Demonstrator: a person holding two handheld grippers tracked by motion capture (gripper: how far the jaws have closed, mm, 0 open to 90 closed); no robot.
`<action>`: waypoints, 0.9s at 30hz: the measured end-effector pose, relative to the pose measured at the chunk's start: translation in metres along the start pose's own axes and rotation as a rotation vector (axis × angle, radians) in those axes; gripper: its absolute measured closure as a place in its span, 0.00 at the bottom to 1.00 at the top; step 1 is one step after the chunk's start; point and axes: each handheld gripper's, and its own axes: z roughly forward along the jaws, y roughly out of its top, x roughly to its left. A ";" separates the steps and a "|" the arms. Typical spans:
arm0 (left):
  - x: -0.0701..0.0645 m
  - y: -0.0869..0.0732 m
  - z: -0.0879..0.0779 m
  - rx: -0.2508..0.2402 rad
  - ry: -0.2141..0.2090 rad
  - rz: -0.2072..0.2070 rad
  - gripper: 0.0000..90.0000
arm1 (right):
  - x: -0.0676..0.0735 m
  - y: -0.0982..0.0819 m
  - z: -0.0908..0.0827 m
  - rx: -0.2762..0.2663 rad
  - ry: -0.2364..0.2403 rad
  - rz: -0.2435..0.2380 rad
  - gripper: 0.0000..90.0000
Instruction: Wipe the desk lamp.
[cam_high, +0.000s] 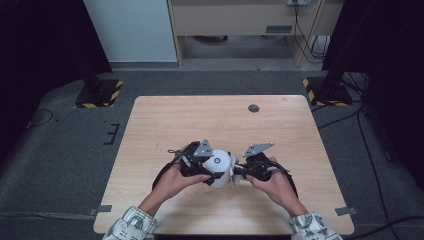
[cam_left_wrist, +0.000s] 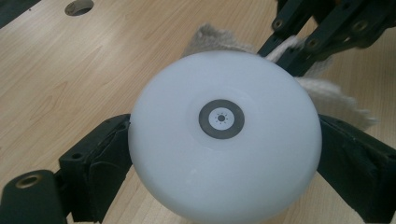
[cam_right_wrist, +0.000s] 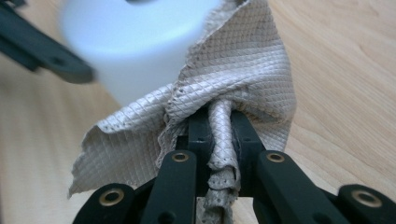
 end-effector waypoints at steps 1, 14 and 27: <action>0.000 0.000 0.000 0.000 0.000 -0.001 0.09 | 0.000 -0.001 0.003 0.013 -0.006 0.005 0.91; 0.002 -0.002 -0.001 0.004 0.011 -0.003 0.09 | 0.025 -0.007 0.009 0.093 0.111 -0.069 0.91; 0.002 -0.002 -0.001 0.005 0.008 0.001 0.09 | 0.041 0.002 0.004 0.023 0.211 -0.107 0.91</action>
